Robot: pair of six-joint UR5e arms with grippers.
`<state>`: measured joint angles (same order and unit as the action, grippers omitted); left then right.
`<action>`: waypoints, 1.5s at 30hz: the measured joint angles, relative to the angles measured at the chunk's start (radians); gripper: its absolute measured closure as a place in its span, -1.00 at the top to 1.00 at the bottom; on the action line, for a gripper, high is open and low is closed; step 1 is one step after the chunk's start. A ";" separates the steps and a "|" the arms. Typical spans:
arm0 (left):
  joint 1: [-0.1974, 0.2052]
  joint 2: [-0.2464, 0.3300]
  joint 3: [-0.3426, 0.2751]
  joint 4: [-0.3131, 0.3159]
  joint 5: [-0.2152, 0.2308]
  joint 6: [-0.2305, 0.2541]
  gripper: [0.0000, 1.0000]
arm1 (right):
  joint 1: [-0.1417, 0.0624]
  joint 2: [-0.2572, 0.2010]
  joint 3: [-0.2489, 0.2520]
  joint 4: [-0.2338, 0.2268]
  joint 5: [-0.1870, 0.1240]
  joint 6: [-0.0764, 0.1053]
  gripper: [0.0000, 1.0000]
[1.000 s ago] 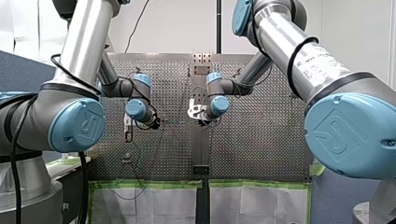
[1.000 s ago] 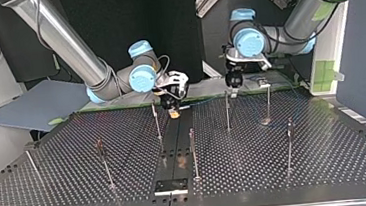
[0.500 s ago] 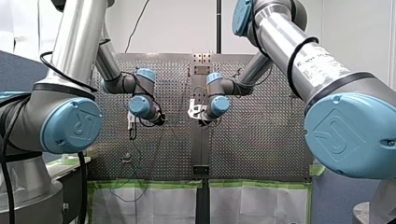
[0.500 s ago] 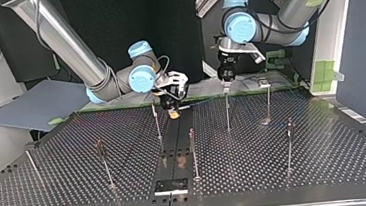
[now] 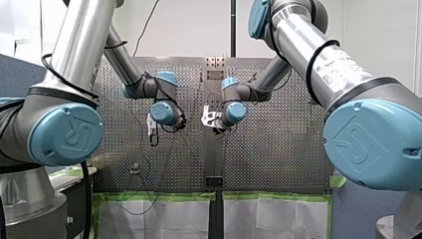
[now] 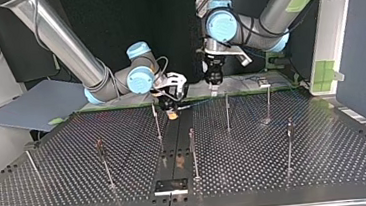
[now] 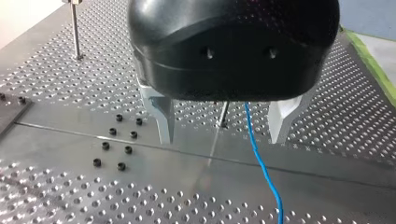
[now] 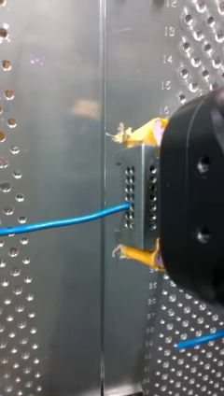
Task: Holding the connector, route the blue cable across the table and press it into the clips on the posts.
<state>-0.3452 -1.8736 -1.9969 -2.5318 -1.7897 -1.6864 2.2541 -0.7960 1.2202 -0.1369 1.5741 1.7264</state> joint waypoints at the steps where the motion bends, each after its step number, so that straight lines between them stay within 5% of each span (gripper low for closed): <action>1: -0.007 -0.008 0.008 0.002 -0.006 -0.003 0.96 | 0.000 -0.001 0.000 0.000 0.000 0.000 -1.00; 21: -0.023 -0.178 0.150 0.008 -0.059 -0.056 0.96 | -0.001 -0.004 -0.001 0.000 -0.009 0.000 -1.00; 32: -0.012 -0.192 0.199 0.004 -0.041 -0.078 0.96 | 0.001 -0.004 -0.001 -0.001 -0.012 0.001 -1.00; 38: -0.019 -0.228 0.240 -0.028 -0.021 -0.087 0.96 | 0.002 -0.004 -0.001 -0.003 -0.012 0.001 -1.00; 45: -0.015 -0.294 0.306 -0.074 -0.056 -0.097 0.96 | 0.002 -0.004 -0.001 -0.003 -0.026 0.004 -1.00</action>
<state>-0.3603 -2.1676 -1.6906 -2.6057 -1.8453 -1.7830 2.2556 -0.8001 1.2189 -0.1398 1.5480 1.7304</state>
